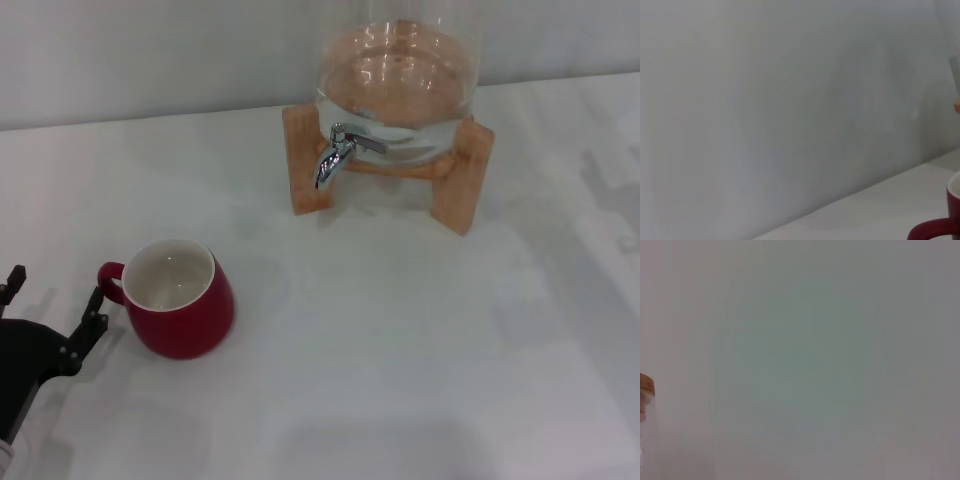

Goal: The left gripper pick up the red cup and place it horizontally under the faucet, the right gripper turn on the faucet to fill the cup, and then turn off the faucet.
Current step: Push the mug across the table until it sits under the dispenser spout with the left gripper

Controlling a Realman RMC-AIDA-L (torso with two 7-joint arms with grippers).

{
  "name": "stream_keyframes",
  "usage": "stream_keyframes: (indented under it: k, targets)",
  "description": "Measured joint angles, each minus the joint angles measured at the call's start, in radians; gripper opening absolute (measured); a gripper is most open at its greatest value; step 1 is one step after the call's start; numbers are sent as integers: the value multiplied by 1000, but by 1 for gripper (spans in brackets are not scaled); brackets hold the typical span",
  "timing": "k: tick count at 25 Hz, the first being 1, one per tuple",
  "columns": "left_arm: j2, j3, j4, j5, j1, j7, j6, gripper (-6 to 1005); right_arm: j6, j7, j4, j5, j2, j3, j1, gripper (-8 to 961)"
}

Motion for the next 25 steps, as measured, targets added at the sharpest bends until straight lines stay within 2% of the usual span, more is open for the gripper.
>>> stream_keyframes:
  k: [25]
  targets:
    - [2, 0, -12, 26, -32, 0, -25, 877, -4, 0, 1, 0, 0, 0, -6, 721]
